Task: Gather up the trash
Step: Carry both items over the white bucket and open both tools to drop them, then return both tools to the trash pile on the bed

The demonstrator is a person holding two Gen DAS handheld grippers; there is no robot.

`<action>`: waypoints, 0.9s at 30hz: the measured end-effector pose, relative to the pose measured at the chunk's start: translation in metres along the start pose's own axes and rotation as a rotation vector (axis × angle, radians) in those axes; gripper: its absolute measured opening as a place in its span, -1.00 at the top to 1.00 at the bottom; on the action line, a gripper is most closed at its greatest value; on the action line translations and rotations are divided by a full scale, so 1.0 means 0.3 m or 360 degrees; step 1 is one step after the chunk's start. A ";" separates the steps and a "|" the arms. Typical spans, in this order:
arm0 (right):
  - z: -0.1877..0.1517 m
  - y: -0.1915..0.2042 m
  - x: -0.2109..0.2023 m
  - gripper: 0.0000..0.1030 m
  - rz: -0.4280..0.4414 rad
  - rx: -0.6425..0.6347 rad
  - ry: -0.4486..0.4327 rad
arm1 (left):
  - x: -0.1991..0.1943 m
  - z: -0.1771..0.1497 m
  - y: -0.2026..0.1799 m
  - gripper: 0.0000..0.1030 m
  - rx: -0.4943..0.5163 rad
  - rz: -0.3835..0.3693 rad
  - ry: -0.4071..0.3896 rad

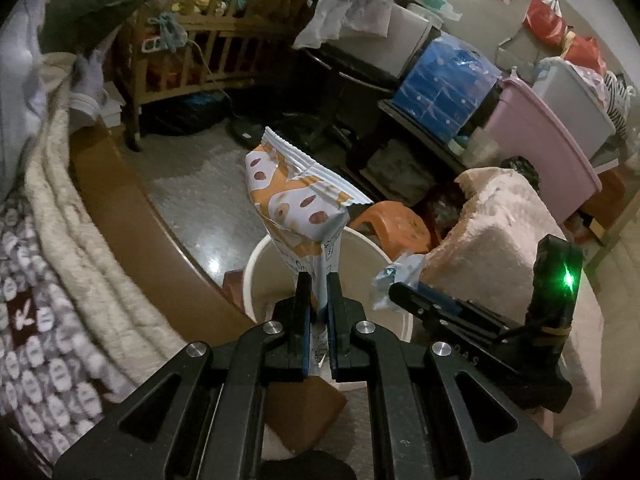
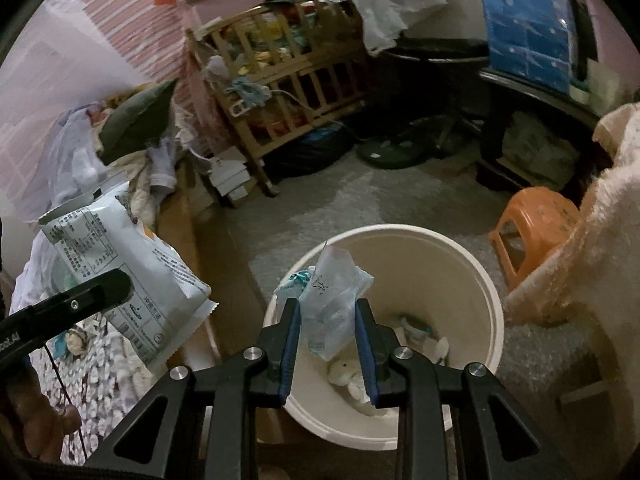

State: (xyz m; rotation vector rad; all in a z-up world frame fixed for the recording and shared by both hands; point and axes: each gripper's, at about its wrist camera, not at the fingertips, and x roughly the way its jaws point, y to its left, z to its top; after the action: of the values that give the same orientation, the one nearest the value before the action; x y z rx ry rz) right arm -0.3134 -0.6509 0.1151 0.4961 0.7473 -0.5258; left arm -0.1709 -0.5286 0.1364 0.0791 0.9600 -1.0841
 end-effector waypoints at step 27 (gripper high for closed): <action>-0.029 -0.007 0.060 -0.09 -0.0054 0.0069 0.0059 | -0.033 -0.042 0.099 0.14 -0.0099 0.0102 -0.0017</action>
State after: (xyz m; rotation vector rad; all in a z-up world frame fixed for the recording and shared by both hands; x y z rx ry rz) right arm -0.3077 -0.6521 0.0957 0.5356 0.7821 -0.5668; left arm -0.1569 -0.5004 0.1243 0.0529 0.9747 -0.9939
